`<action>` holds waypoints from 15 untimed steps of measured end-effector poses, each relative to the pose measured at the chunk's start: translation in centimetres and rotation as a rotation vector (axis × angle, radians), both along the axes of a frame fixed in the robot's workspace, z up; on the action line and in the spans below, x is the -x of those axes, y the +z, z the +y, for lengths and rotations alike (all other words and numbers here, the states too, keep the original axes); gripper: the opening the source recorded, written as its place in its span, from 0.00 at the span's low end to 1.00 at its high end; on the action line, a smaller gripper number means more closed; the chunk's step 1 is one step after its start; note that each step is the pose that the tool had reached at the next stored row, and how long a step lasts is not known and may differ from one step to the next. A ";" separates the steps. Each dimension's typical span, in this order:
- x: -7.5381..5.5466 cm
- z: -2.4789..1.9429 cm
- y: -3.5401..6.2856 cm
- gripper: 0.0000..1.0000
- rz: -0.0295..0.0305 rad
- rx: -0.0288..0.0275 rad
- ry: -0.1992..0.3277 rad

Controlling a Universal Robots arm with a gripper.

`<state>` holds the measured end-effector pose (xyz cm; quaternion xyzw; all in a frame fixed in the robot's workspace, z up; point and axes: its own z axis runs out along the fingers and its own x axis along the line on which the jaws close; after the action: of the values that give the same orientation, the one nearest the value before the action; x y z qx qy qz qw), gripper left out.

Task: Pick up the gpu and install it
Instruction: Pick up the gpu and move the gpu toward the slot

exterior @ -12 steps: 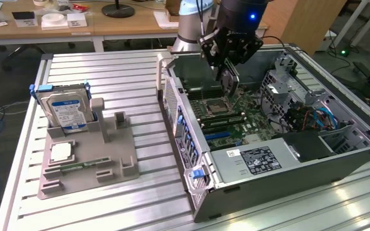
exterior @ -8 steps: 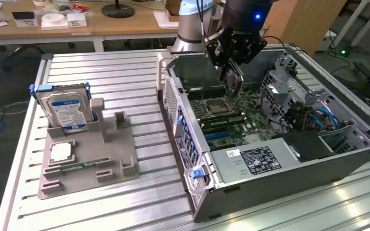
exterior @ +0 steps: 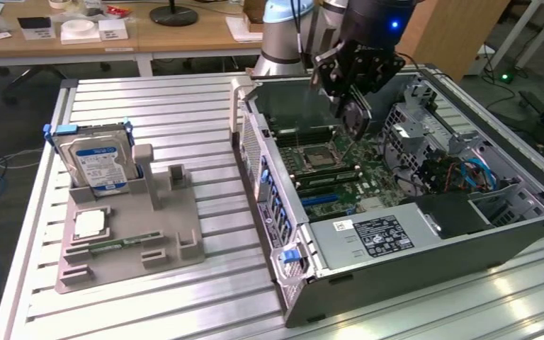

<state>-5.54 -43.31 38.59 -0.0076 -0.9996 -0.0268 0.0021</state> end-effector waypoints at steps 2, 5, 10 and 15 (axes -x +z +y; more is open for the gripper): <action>-0.4 0.00 -0.01 0.28 -0.0001 -0.0001 0.000; -1.2 0.00 -0.02 0.28 0.0000 -0.0001 0.000; -2.6 0.00 -0.03 0.28 0.0000 -0.0001 0.000; -4.0 0.01 -0.05 0.28 0.0000 -0.0001 0.000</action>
<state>-1.50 -43.30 38.54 -0.0077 -0.9996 -0.0268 0.0021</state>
